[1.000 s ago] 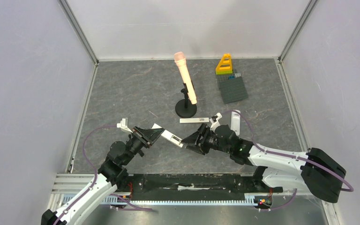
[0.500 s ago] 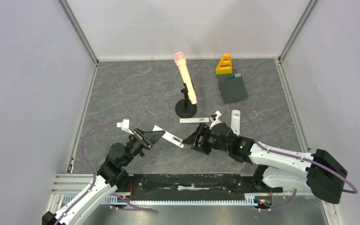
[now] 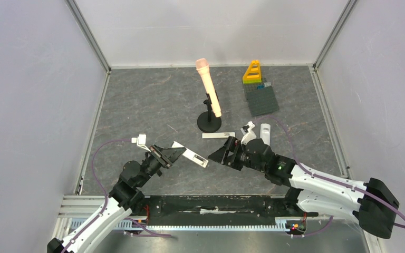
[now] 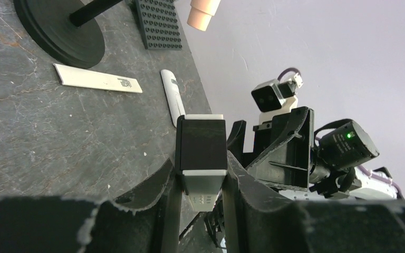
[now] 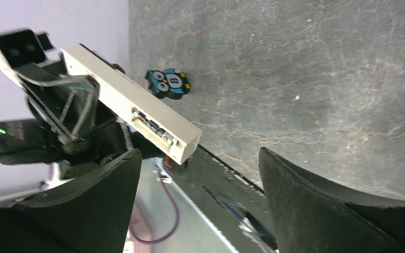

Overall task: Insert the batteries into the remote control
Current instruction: Load the battery into the remote control.

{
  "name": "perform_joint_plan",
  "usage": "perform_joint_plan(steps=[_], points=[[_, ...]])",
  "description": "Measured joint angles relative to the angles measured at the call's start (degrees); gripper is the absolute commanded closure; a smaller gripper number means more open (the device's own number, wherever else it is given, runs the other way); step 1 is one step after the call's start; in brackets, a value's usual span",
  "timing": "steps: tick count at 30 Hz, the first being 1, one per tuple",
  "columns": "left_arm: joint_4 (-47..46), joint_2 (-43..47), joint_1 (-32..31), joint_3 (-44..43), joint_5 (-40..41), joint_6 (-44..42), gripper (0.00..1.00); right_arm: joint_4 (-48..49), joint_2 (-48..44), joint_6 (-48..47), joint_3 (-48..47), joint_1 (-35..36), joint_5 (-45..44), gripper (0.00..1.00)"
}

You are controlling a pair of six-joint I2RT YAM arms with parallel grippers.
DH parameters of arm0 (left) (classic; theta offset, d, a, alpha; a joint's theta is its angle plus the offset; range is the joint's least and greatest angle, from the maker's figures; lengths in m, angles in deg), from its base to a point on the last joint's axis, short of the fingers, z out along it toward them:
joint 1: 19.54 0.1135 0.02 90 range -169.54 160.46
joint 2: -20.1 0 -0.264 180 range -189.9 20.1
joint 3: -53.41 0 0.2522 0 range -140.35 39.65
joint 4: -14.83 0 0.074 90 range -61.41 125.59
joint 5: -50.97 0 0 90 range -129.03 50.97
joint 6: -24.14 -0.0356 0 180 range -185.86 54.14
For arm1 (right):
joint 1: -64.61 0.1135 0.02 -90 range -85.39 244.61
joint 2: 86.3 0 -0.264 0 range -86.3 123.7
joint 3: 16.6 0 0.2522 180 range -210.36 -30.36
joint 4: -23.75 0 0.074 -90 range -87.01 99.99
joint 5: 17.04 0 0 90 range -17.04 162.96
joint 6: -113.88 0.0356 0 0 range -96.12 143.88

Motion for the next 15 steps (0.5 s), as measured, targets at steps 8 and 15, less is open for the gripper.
perform_joint_plan(steps=[8,15], points=[[-1.05,-0.7,0.0,0.0,-6.21,-4.17,0.98,-0.33,4.72,-18.99,-4.2,-0.13,4.28,0.25],[-4.22,-4.11,0.0,-0.07,-14.4,-7.91,0.98,1.46,5.4,-34.93,-6.54,-0.15,13.77,0.27]])
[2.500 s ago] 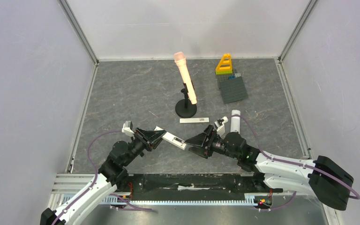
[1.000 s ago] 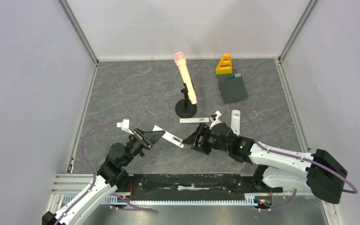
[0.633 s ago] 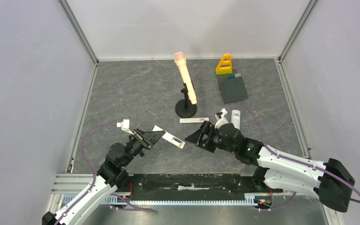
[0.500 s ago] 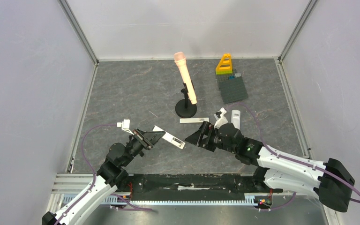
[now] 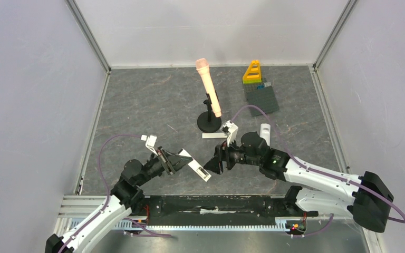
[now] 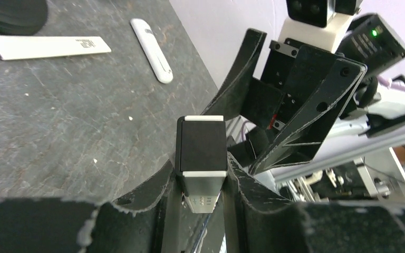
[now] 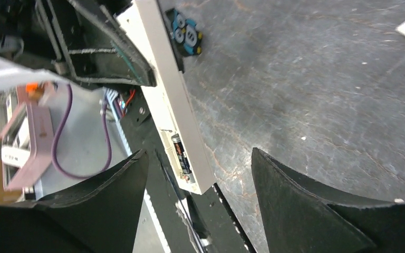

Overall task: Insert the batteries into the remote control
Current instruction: Load the battery into the remote control.

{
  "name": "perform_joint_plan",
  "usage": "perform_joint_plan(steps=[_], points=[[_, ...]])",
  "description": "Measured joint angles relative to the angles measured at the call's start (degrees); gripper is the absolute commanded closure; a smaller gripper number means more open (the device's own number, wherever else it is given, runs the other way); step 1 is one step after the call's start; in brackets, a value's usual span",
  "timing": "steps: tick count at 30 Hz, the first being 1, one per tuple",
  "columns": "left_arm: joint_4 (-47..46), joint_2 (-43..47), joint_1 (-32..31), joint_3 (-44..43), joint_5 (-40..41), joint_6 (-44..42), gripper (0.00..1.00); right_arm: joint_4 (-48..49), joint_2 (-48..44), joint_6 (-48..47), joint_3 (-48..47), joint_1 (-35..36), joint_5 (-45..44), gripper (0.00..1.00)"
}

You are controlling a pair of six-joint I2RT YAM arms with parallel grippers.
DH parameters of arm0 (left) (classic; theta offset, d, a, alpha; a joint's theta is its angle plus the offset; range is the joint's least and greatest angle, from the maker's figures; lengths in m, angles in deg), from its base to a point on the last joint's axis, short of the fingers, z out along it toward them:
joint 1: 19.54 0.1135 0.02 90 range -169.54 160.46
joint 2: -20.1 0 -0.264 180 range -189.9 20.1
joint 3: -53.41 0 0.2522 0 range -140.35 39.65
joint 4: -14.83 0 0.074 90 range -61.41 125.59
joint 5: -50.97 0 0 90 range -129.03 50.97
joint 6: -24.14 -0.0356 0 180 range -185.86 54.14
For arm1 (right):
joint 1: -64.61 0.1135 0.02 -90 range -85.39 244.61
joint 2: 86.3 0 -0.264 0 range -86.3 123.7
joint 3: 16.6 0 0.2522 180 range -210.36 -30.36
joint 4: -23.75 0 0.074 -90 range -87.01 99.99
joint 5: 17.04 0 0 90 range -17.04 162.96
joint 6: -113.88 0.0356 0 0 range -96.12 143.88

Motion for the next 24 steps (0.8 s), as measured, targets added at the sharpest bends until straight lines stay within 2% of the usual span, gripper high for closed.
perform_joint_plan(steps=[7,17,19,24], points=[[-4.61,-4.63,0.0,-0.31,-6.97,-1.84,0.98,0.24,2.34,-7.28,0.0,0.0,10.64,0.27],[-8.39,-6.32,0.0,-0.44,-9.73,-2.49,0.98,2.99,4.11,-9.16,1.42,0.0,16.87,0.34],[-8.85,-6.32,0.0,-0.44,-9.88,-2.47,0.98,3.1,4.81,-9.4,1.68,0.0,17.29,0.39],[-9.7,-6.45,0.0,-0.44,-10.19,-2.47,0.98,3.28,5.77,-9.94,1.79,0.0,17.31,0.61]])
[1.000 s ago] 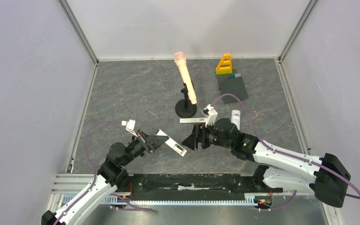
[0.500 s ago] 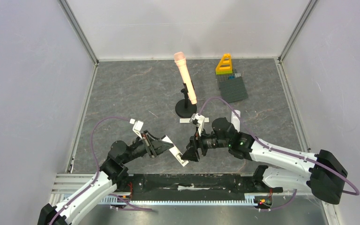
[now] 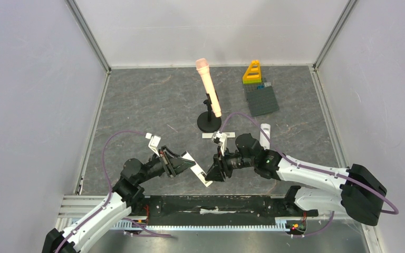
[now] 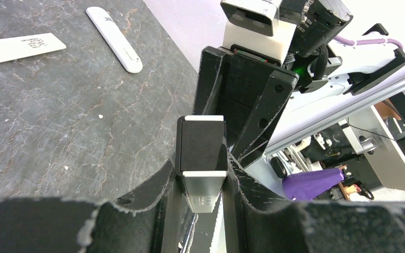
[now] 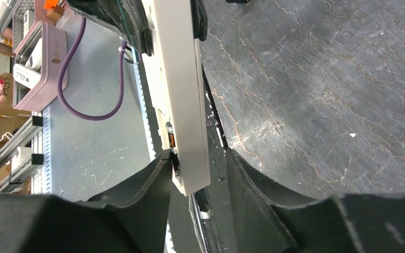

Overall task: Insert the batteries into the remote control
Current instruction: Load the battery into the remote control.

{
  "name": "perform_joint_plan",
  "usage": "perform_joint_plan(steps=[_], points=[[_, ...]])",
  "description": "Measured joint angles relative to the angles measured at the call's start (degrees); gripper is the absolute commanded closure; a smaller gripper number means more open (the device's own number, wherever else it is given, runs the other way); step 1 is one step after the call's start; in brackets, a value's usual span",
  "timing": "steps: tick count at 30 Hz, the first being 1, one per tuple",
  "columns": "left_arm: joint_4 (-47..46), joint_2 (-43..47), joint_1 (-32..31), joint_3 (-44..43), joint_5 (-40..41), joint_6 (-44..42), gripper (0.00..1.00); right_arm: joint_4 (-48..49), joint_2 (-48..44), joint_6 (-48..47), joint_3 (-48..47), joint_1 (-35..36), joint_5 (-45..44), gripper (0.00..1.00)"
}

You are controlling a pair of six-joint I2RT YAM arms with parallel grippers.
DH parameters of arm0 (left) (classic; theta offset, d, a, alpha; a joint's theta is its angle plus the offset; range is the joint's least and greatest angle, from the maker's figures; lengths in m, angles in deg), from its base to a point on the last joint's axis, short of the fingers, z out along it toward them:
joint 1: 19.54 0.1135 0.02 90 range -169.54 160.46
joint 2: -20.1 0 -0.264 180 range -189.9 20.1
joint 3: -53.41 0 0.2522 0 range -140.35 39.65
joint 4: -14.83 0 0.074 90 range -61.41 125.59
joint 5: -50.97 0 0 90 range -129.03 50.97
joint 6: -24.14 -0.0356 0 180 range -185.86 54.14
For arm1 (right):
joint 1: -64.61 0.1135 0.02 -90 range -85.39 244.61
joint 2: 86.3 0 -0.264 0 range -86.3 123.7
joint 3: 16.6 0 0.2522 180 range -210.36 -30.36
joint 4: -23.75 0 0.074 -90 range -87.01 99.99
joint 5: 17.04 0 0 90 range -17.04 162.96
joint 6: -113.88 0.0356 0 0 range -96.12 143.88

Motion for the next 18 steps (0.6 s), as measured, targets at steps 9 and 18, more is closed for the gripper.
perform_joint_plan(steps=[9,18], points=[[0.0,-0.39,0.02,0.0,0.35,0.0,0.98,0.85,0.31,0.52,0.02,0.2,0.2,0.52],[12.98,1.97,0.0,-2.32,11.17,-0.9,0.98,-0.13,-2.08,2.86,0.33,-0.22,-5.92,0.26]])
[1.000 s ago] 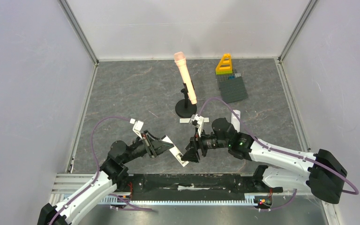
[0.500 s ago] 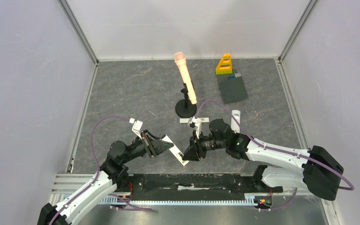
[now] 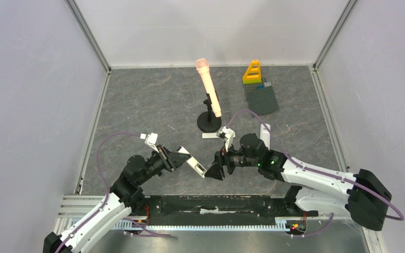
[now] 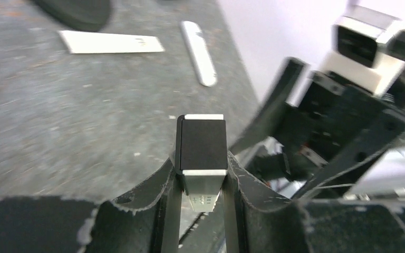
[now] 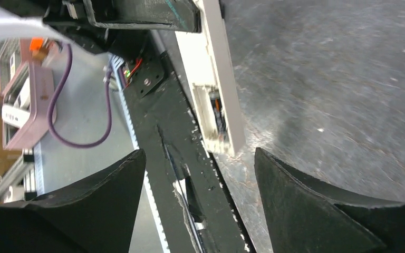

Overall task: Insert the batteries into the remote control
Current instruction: Load the battery into the remote control, then pick up the battery from the center of the board.

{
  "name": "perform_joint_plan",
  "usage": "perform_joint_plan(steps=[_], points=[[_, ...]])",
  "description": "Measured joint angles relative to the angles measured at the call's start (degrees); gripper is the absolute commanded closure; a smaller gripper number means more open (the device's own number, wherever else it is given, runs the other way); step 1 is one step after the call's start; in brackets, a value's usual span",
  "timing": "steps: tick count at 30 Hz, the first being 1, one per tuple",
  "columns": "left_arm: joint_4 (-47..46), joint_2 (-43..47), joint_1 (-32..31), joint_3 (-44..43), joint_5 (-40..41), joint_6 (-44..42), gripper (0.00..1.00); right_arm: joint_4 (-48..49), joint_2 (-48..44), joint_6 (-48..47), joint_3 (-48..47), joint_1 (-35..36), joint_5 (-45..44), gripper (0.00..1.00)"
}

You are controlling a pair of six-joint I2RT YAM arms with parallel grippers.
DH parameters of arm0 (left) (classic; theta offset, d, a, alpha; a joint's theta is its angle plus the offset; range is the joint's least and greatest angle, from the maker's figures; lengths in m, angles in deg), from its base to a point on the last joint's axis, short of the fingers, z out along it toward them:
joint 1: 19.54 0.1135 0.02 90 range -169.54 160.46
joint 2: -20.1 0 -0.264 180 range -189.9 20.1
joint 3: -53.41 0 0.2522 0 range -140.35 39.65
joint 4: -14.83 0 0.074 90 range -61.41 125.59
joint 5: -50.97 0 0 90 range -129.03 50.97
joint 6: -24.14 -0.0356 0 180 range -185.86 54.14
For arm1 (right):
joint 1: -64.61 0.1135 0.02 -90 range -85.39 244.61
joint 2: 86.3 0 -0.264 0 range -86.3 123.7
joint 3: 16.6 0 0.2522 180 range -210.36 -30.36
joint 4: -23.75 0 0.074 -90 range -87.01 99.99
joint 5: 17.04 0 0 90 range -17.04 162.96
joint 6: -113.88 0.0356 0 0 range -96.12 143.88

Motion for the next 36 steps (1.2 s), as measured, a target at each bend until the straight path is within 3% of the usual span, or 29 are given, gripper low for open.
perform_joint_plan(steps=[5,10,18,21,29,36], points=[[12.5,1.53,0.0,-1.07,10.91,-0.26,0.98,-1.51,-5.44,5.27,3.5,-3.58,-7.8,0.42],[16.61,2.45,0.0,-1.09,14.12,-0.59,0.98,-3.91,-7.58,11.87,9.66,-6.82,-19.28,0.58],[17.55,2.91,0.0,-1.09,14.78,-1.51,0.98,-5.31,2.75,18.23,10.38,-12.44,-30.69,0.84],[17.16,2.58,0.0,-1.09,15.06,-1.55,0.98,-4.61,7.98,18.62,8.44,-13.77,-32.5,0.89],[15.63,0.85,0.0,-1.09,15.12,-1.64,0.98,1.7,20.63,18.18,0.66,-16.85,-35.74,0.92],[15.28,0.94,0.0,-1.07,15.21,-1.62,0.98,5.18,28.41,16.76,-5.92,-18.99,-38.21,0.73]])
